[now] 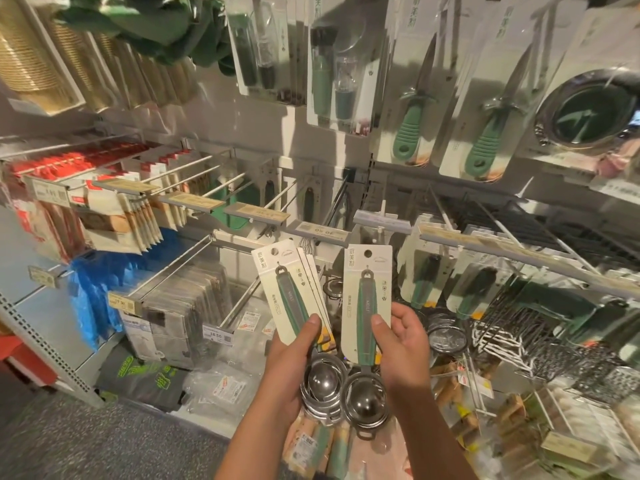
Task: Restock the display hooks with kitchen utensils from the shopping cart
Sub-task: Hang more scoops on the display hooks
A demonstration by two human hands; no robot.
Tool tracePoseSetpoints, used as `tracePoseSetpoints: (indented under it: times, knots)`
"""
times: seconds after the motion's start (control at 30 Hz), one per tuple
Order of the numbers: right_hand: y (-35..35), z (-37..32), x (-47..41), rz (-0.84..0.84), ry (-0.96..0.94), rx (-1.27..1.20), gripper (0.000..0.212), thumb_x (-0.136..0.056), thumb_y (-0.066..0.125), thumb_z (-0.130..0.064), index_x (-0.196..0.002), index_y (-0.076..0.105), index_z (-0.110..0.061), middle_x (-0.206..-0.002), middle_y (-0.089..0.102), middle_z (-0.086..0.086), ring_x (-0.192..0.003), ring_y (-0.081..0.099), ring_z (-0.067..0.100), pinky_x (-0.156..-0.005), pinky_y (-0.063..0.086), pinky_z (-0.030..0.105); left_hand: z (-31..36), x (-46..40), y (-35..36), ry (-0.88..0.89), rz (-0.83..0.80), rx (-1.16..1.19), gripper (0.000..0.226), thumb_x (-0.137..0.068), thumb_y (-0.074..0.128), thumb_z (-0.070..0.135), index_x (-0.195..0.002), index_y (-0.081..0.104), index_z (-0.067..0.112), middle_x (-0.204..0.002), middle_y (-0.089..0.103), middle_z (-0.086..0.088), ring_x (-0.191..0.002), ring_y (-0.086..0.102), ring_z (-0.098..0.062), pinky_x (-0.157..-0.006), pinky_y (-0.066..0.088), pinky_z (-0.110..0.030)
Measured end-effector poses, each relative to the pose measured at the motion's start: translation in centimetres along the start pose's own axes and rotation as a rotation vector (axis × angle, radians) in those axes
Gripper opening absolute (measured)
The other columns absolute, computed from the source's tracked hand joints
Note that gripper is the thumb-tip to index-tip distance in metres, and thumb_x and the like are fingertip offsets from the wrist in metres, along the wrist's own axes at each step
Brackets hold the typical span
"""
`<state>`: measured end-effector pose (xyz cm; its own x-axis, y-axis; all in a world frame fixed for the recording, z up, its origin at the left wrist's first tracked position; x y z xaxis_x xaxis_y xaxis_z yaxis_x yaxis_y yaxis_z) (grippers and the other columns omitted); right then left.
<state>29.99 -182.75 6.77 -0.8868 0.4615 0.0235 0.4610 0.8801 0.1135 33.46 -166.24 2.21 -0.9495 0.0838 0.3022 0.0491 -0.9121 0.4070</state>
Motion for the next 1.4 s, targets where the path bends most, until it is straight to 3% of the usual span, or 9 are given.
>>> tracePoseSetpoints:
  times: [0.33,0.47,0.6,0.7,0.77,0.93,1.13,1.23,1.4]
  knots:
    - [-0.2,-1.8,-0.4,0.065,-0.107,0.142,0.023,-0.101,0.063,-0.013,-0.122,0.061,-0.018,-0.116,0.073,-0.002,-0.109,0.071,0.014,-0.1,0.056,0.047,0.2,0.5,0.7,0.047,-0.026,-0.068,0.044,-0.094,0.075,0.032,-0.136,0.061,0.03,-0.119,0.077,0.01,-0.112,0.072,-0.012,-0.101,0.054,-0.035]
    - [-0.1,-2.6,-1.6,0.093,-0.108,0.26,0.014,-0.1,0.065,-0.027,-0.114,0.064,-0.026,-0.102,0.074,-0.008,-0.092,0.072,0.011,-0.088,0.06,0.047,0.3,0.7,0.5,0.04,-0.007,-0.084,0.048,-0.092,0.076,0.034,-0.137,0.061,0.029,-0.12,0.076,0.01,-0.113,0.071,-0.012,-0.1,0.053,-0.033]
    - [0.0,-3.4,-3.0,0.121,-0.087,0.355,0.032,-0.101,0.064,-0.034,-0.13,0.059,-0.021,-0.096,0.059,-0.015,-0.083,0.055,-0.001,-0.081,0.047,0.024,0.4,0.9,0.1,0.031,0.0,-0.114,0.051,-0.09,0.077,0.038,-0.137,0.06,0.029,-0.119,0.076,0.011,-0.112,0.071,-0.011,-0.099,0.053,-0.033]
    - [0.1,-3.1,-3.6,0.104,-0.022,0.388,0.055,-0.101,0.063,-0.038,-0.15,0.047,-0.018,-0.142,0.059,0.004,-0.121,0.058,0.017,-0.104,0.045,0.035,0.4,1.3,-0.1,0.032,-0.015,-0.146,0.051,-0.09,0.077,0.037,-0.138,0.06,0.03,-0.121,0.076,0.011,-0.114,0.071,-0.013,-0.106,0.052,-0.037]
    - [0.4,-2.6,-3.2,0.066,-0.012,0.355,0.059,-0.1,0.065,-0.039,-0.152,0.045,-0.022,-0.153,0.05,0.001,-0.136,0.052,0.02,-0.112,0.043,0.038,0.4,1.6,0.0,0.029,-0.037,-0.167,0.052,-0.09,0.077,0.038,-0.138,0.058,0.031,-0.122,0.075,0.011,-0.115,0.07,-0.013,-0.108,0.052,-0.04]
    - [2.2,-1.3,-0.2,-0.138,0.035,0.233,0.014,-0.099,0.068,-0.028,-0.113,0.07,-0.029,-0.109,0.073,-0.008,-0.102,0.068,0.007,-0.091,0.054,0.027,0.4,2.1,0.0,0.03,-0.069,-0.158,0.051,-0.089,0.072,0.047,-0.136,0.06,0.031,-0.12,0.076,0.01,-0.112,0.072,-0.013,-0.106,0.054,-0.041]
    - [3.6,0.3,1.2,-0.2,0.035,0.221,0.014,-0.096,0.072,-0.021,-0.108,0.07,-0.027,-0.102,0.072,-0.002,-0.087,0.069,0.003,-0.072,0.052,0.013,0.8,3.0,0.8,0.039,-0.151,-0.115,0.053,-0.086,0.061,0.048,-0.135,0.061,0.029,-0.125,0.075,0.005,-0.117,0.07,-0.016,-0.105,0.054,-0.041]
    - [3.5,0.4,1.4,-0.171,-0.004,0.221,0.013,-0.096,0.072,-0.021,-0.107,0.067,-0.024,-0.096,0.065,0.003,-0.073,0.065,0.004,-0.067,0.053,0.019,0.6,3.2,0.9,0.048,-0.17,-0.137,0.043,-0.095,0.059,0.043,-0.136,0.059,0.032,-0.127,0.074,0.008,-0.12,0.069,-0.012,-0.104,0.054,-0.038]
    - [3.6,0.6,1.8,-0.186,-0.018,0.312,0.002,-0.095,0.072,-0.028,-0.093,0.073,-0.027,-0.09,0.072,-0.005,-0.083,0.067,0.014,-0.08,0.056,0.035,0.5,3.6,0.9,0.036,-0.179,-0.154,0.039,-0.094,0.058,0.045,-0.132,0.058,0.038,-0.124,0.074,0.013,-0.117,0.069,-0.007,-0.1,0.056,-0.031]
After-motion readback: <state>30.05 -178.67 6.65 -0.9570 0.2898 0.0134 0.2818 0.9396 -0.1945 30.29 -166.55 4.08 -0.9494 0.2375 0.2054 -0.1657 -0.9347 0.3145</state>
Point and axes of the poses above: each hand's wrist, its own x-axis away from the middle knuckle, its own y-axis out of the palm, z = x × y, the point moved 4 cm from there along -x, towards the middle knuckle
